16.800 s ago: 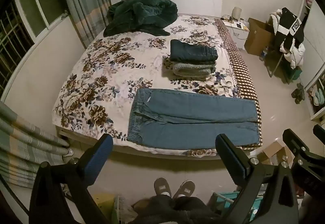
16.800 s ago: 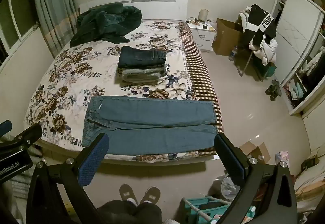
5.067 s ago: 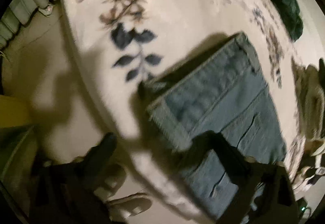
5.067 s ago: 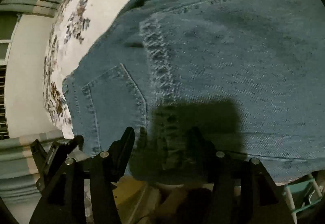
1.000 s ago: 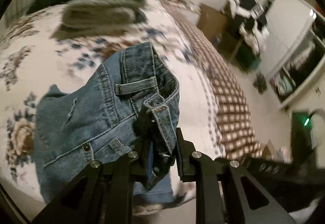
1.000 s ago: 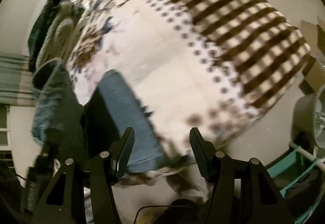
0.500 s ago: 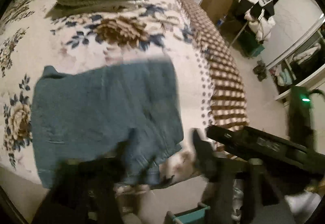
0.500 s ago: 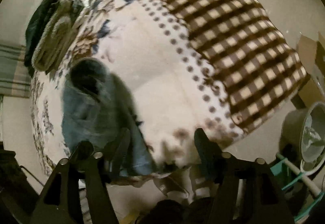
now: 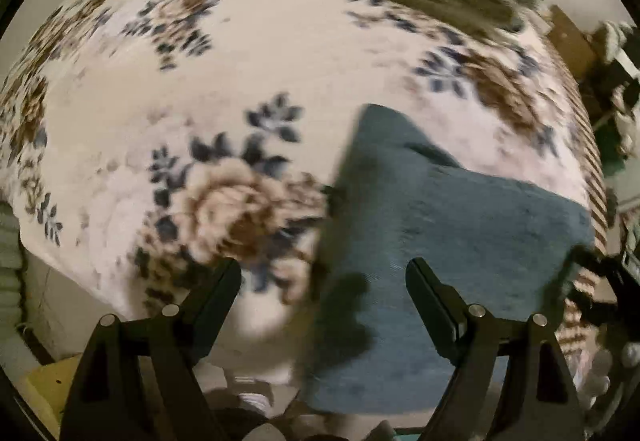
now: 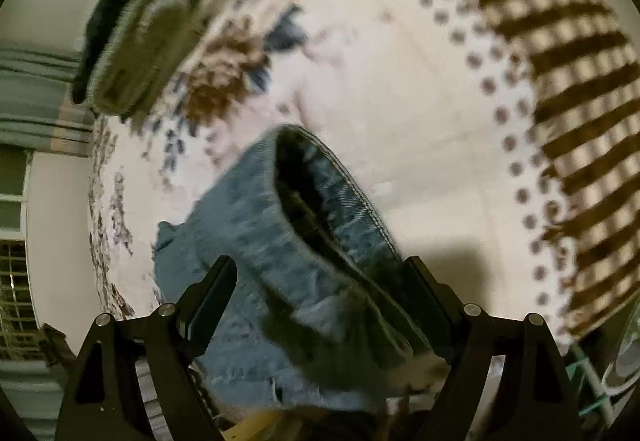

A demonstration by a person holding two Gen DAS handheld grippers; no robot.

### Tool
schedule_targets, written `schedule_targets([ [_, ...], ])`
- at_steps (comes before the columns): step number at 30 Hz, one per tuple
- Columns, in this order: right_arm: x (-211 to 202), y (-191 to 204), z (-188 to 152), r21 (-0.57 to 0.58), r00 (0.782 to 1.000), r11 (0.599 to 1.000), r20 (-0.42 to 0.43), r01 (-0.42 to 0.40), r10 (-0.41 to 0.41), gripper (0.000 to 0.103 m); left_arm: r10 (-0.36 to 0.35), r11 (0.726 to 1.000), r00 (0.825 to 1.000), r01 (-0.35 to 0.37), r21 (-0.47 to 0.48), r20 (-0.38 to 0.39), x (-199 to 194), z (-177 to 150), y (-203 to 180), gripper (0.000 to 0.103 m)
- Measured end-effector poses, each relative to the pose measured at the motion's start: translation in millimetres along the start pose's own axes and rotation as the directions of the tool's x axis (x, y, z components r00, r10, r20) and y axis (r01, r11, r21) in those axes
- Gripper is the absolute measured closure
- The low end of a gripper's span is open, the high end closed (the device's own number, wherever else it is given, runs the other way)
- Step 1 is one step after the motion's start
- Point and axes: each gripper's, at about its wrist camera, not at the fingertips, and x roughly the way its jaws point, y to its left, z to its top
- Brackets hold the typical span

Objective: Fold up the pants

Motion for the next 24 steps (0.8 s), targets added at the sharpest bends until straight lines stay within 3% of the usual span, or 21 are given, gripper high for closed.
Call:
schedule_targets([
  [1, 10.7, -4.8, 2.4, 0.024, 1.000, 1.000, -0.023, -0.017, 0.018, 0.019, 0.006, 1.000, 1.000, -0.006, -0.005, 0.001, 2.5, 2.8, 4.5, 0.019],
  [3, 25.0, -8.0, 2.1, 0.043, 0.996, 0.997, -0.057, -0.060, 0.062, 0.063, -0.004, 1.000, 1.000, 0.004, -0.019, 0.003, 6.1, 9.2, 8.2, 0.019],
  [4, 26.2, -5.6, -0.5, 0.030, 0.998, 0.999, -0.060, -0.030, 0.031, 0.068, -0.016, 1.000, 1.000, 0.016, -0.026, 0.002, 7.1, 11.1, 7.7, 0.019],
  [6, 16.9, -3.1, -6.7, 0.039, 0.997, 0.998, -0.045, -0.056, 0.057, 0.079, -0.043, 0.998, 0.999, 0.043, -0.039, -0.009, 10.2, 18.6, 4.8, 0.019],
  [9, -21.8, -9.8, -18.2, 0.089, 0.998, 0.995, 0.043, -0.045, 0.041, 0.082, -0.090, 0.995, 0.996, 0.089, -0.044, -0.021, 14.7, 30.0, -5.4, 0.019],
  [12, -37.1, -27.7, -28.1, 0.161, 0.998, 0.987, 0.062, 0.001, -0.012, 0.082, -0.127, 0.991, 0.991, 0.126, -0.039, -0.040, 25.0, 46.1, -19.7, 0.019],
  [14, -24.8, -39.9, -31.1, 0.175, 1.000, 0.984, -0.015, 0.018, -0.015, 0.080, -0.135, 0.991, 0.989, 0.133, -0.028, -0.057, 36.2, 58.1, -29.1, 0.019],
  [16, -2.8, -47.0, -29.5, 0.163, 0.991, 0.984, -0.124, 0.072, -0.052, 0.072, -0.124, 0.992, 0.989, 0.123, -0.009, -0.083, 52.3, 67.9, -37.4, 0.019],
  [18, 3.7, -51.0, -25.9, 0.149, 0.984, 0.983, -0.154, 0.110, -0.086, 0.059, -0.105, 0.994, 0.989, 0.107, 0.017, -0.104, 69.1, 76.8, -44.1, 0.019],
  [21, -10.5, -63.2, -26.9, 0.199, 0.996, 0.980, -0.085, 0.005, 0.012, 0.041, -0.088, 0.994, 0.990, 0.095, 0.054, -0.113, 81.3, 83.2, -49.3, 0.019],
  [24, -13.6, -81.4, -37.0, 0.253, 0.994, 0.964, -0.042, -0.087, 0.101, 0.029, -0.075, 0.992, 0.992, 0.084, 0.093, -0.102, 81.4, 81.6, -52.9, 0.019],
])
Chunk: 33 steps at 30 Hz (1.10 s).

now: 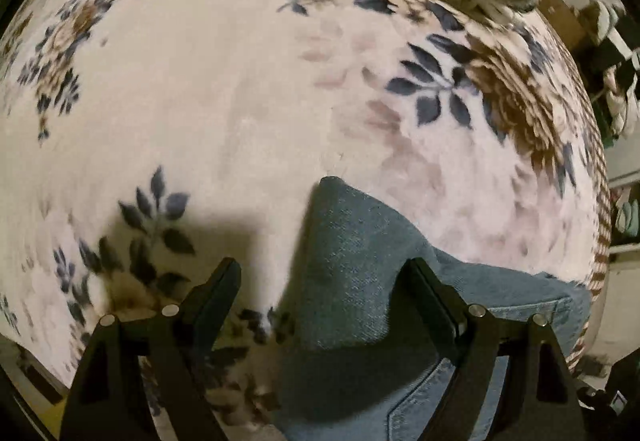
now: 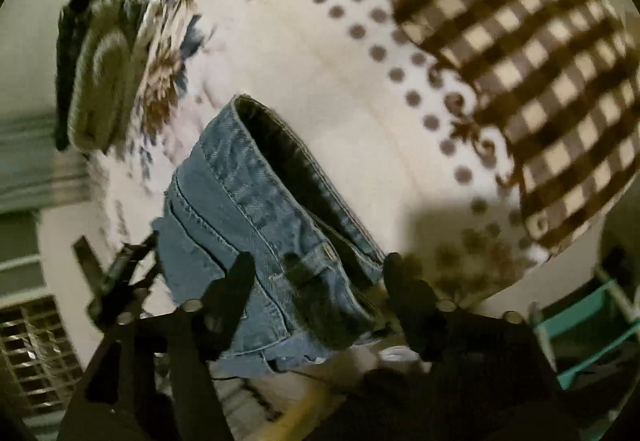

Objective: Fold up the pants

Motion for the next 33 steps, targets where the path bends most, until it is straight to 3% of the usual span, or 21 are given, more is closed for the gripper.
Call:
schedule_targets([
  [3, 21.3, -20.8, -7.6, 0.063, 0.996, 0.997, -0.076, -0.040, 0.045, 0.023, 0.001, 1.000, 1.000, -0.001, 0.004, 0.005, 0.5, -3.0, -0.1, 0.019],
  [7, 59.7, -42.7, -15.3, 0.196, 0.982, 0.976, -0.143, -0.096, 0.125, 0.024, 0.010, 1.000, 1.000, -0.010, 0.016, 0.012, -0.1, -3.5, -1.1, 0.019],
  [8, 61.8, -42.9, -18.1, 0.206, 0.985, 0.973, -0.115, -0.106, 0.132, 0.032, 0.013, 1.000, 1.000, -0.013, 0.020, 0.014, 0.8, -2.2, -2.8, 0.019],
  [9, 58.6, -41.6, -21.3, 0.199, 0.987, 0.972, -0.075, -0.122, 0.139, 0.065, 0.016, 1.000, 1.000, -0.017, 0.025, 0.016, 0.4, -2.5, -3.3, 0.019],
  [14, 35.1, -22.0, -31.0, 0.128, 0.998, 0.990, 0.005, -0.067, 0.067, 0.079, 0.006, 0.999, 1.000, -0.006, 0.037, 0.008, 1.5, -3.5, -4.9, 0.017],
  [17, 20.5, -25.2, -32.4, 0.139, 0.999, 0.989, 0.031, -0.046, 0.042, 0.080, 0.000, 0.999, 1.000, 0.000, 0.051, 0.006, 1.9, -3.4, -9.9, 0.017],
  [20, 30.7, -37.5, -31.2, 0.160, 1.000, 0.987, 0.003, -0.010, 0.010, 0.080, 0.011, 0.998, 1.000, -0.011, 0.062, 0.013, 3.2, -0.5, -15.5, 0.017],
  [22, 39.1, -34.7, -25.6, 0.126, 0.999, 0.992, -0.027, 0.027, -0.024, 0.078, 0.007, 0.998, 1.000, -0.008, 0.059, 0.011, 3.6, 0.0, -15.2, 0.017],
  [25, 39.0, -18.2, -15.4, 0.020, 0.990, 0.993, -0.083, 0.119, -0.117, 0.061, -0.001, 0.999, 1.000, 0.001, 0.048, 0.009, 5.7, 2.5, -15.6, 0.017],
  [28, 20.9, 6.5, -8.6, -0.119, 0.978, 0.972, -0.034, 0.203, -0.208, 0.048, -0.009, 0.999, 1.000, 0.009, 0.042, 0.008, 6.3, 2.3, -13.8, 0.017],
  [30, 7.5, 20.2, -0.1, -0.166, 0.978, 0.963, 0.031, 0.211, -0.208, 0.036, -0.008, 0.999, 1.000, 0.008, 0.045, 0.009, 6.9, 2.6, -14.2, 0.017],
  [33, 7.7, 35.0, 25.8, -0.169, 0.989, 0.975, 0.058, 0.145, -0.137, 0.025, -0.005, 0.999, 1.000, 0.005, 0.047, 0.008, 7.0, 3.4, -14.1, 0.017],
])
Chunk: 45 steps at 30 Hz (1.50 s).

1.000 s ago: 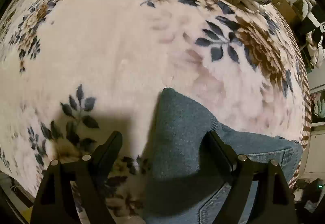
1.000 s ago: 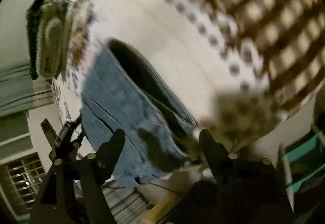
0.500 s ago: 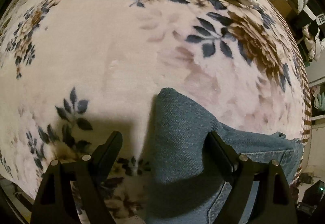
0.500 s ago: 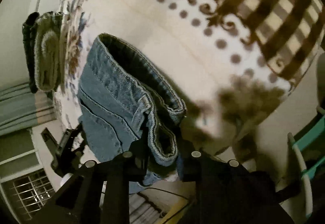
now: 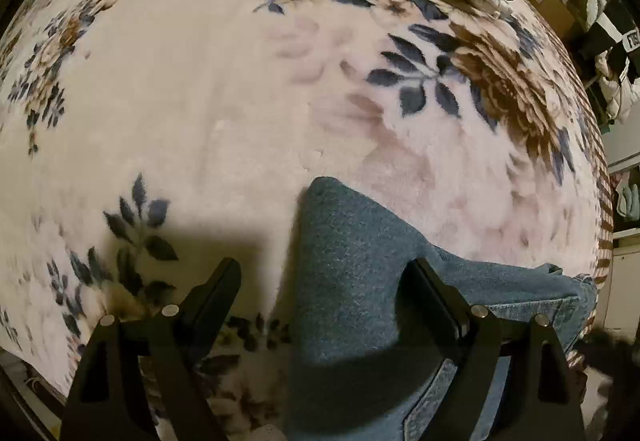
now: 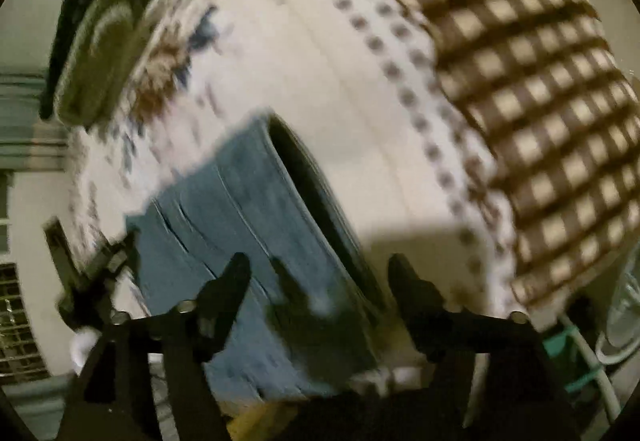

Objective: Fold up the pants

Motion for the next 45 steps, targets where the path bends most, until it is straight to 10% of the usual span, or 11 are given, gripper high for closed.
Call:
schedule_targets([
  [5, 39.9, 8.5, 45.5, 0.060, 0.997, 0.997, -0.054, -0.053, 0.057, 0.026, 0.006, 1.000, 1.000, -0.006, 0.012, -0.005, -0.3, 0.7, 3.2, 0.017],
  [7, 42.7, 18.6, 50.6, 0.019, 0.992, 0.993, -0.038, -0.118, 0.119, 0.075, -0.001, 1.000, 1.000, 0.001, 0.011, -0.009, 1.0, 2.3, 4.2, 0.017],
  [11, 33.4, 41.1, 47.8, -0.146, 0.998, 0.987, 0.004, 0.062, -0.063, 0.096, -0.024, 1.000, 0.999, 0.024, -0.008, -0.022, 4.5, 4.4, 8.0, 0.017],
  [14, 16.8, 16.0, 56.6, -0.019, 0.996, 0.997, 0.056, 0.076, -0.075, 0.098, -0.029, 0.999, 0.999, 0.028, -0.026, -0.025, -1.0, 8.3, 10.3, 0.017],
  [19, 14.2, 2.0, 52.2, 0.024, 0.997, 0.998, -0.057, -0.053, 0.055, 0.091, -0.061, 0.995, 0.998, 0.062, -0.074, 0.018, -25.7, 13.4, 28.1, 0.017],
  [23, 7.1, -12.3, 35.2, 0.068, 0.989, 0.990, -0.081, -0.120, 0.125, 0.038, -0.101, 0.980, 0.995, 0.096, -0.174, -0.021, -8.9, 17.0, 48.0, 0.020],
  [30, 41.1, -29.3, -10.3, 0.129, 0.971, 0.982, -0.179, -0.139, 0.161, 0.042, -0.131, 0.989, 0.991, 0.130, -0.069, -0.002, 6.5, 29.3, 23.6, 0.096],
  [34, 24.6, -30.3, -20.8, 0.103, 0.988, 0.990, -0.110, -0.093, 0.105, 0.093, -0.109, 0.991, 0.994, 0.108, -0.082, -0.006, 15.0, 36.2, 30.8, 0.096],
  [40, 19.4, -38.9, -27.9, 0.117, 0.982, 0.986, -0.138, -0.116, 0.132, 0.090, -0.125, 0.989, 0.992, 0.124, -0.079, -0.003, -10.8, 35.6, 29.3, 0.094],
  [43, 11.0, -41.8, -29.7, 0.156, 0.970, 0.972, -0.141, -0.175, 0.198, 0.043, -0.185, 0.974, 0.982, 0.188, -0.130, 0.037, -38.1, 21.9, 41.9, 0.065],
  [45, -2.1, -48.1, -40.5, 0.160, 0.966, 0.963, -0.105, -0.219, 0.237, 0.021, -0.239, 0.956, 0.968, 0.249, -0.158, 0.080, -55.0, 0.6, 52.8, 0.027],
])
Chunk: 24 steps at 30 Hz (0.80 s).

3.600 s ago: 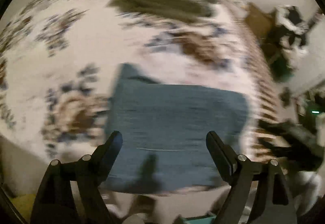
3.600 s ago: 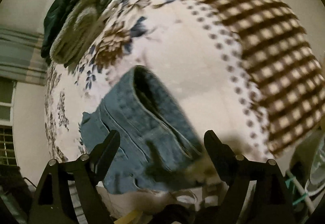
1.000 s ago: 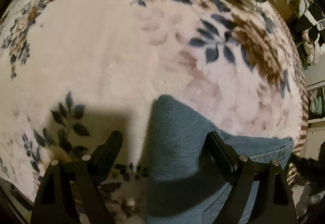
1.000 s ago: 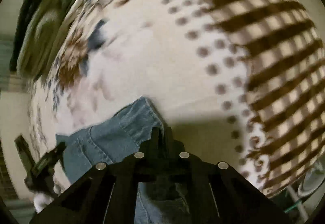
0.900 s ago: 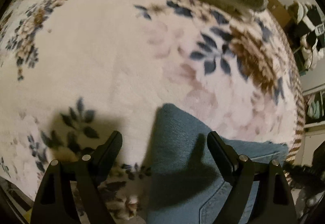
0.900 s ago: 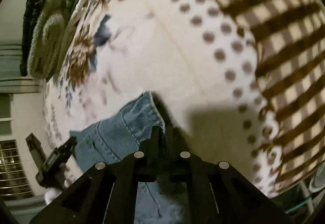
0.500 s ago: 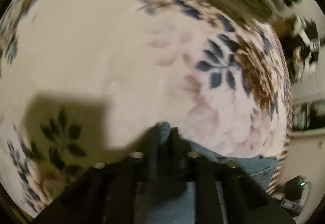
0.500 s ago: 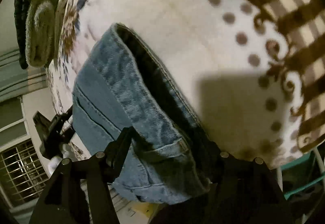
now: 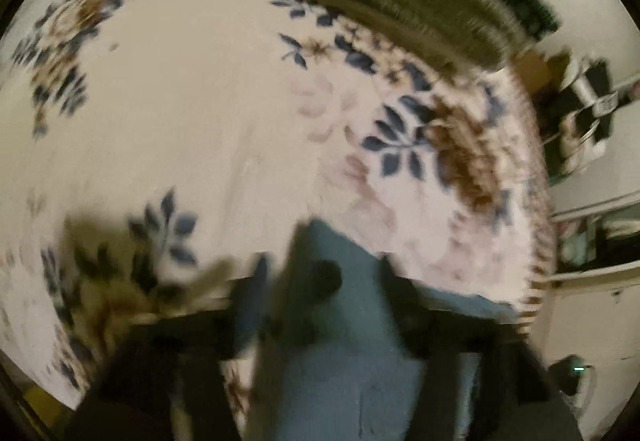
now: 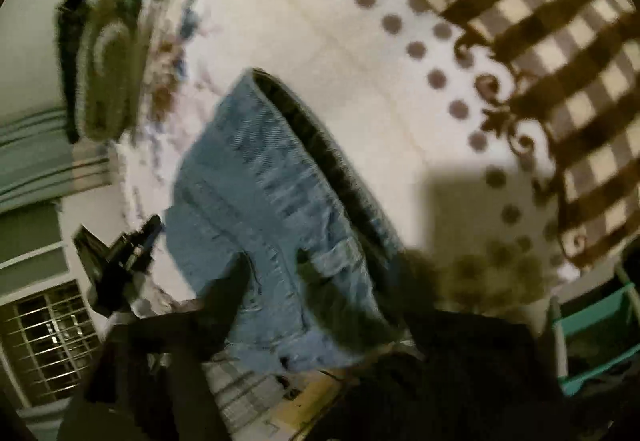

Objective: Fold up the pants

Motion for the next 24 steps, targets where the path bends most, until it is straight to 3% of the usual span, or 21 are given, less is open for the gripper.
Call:
schedule_targets([
  [2, -3.7, -11.0, -13.8, 0.011, 1.000, 1.000, -0.010, -0.017, 0.017, 0.014, -0.018, 1.000, 1.000, 0.017, -0.025, -0.024, -4.6, -21.6, 8.4, 0.019],
  [5, 10.3, -28.7, -33.3, 0.059, 0.997, 0.996, -0.042, -0.066, 0.069, 0.013, -0.004, 0.999, 0.996, -0.001, -0.053, -0.087, 3.7, -52.8, 20.5, 0.019],
  [9, 48.6, -40.4, -49.0, 0.097, 0.993, 0.991, -0.067, -0.092, 0.099, 0.011, -0.067, 0.992, 0.985, 0.048, -0.117, -0.162, 25.7, -86.5, 37.8, 0.019],
  [11, 56.2, -39.6, -51.8, 0.087, 0.988, 0.985, -0.027, -0.146, 0.149, 0.000, -0.080, 0.992, 0.981, 0.061, -0.109, -0.176, 34.9, -91.8, 34.2, 0.019],
  [15, 63.4, -37.0, -54.4, 0.087, 0.973, 0.969, 0.014, -0.230, 0.229, 0.000, -0.118, 0.988, 0.976, 0.096, -0.122, -0.183, 46.2, -93.7, 29.7, 0.019],
  [20, 86.0, -9.0, -47.5, 0.034, 0.969, 0.969, -0.024, -0.244, 0.245, 0.000, -0.140, 0.986, 0.973, 0.120, -0.114, -0.183, 47.8, -95.2, 34.6, 0.017],
  [24, 91.0, 5.9, -38.1, 0.051, 0.959, 0.958, -0.003, -0.282, 0.282, 0.000, -0.176, 0.979, 0.968, 0.151, -0.140, -0.181, 46.1, -97.0, 45.9, 0.012],
])
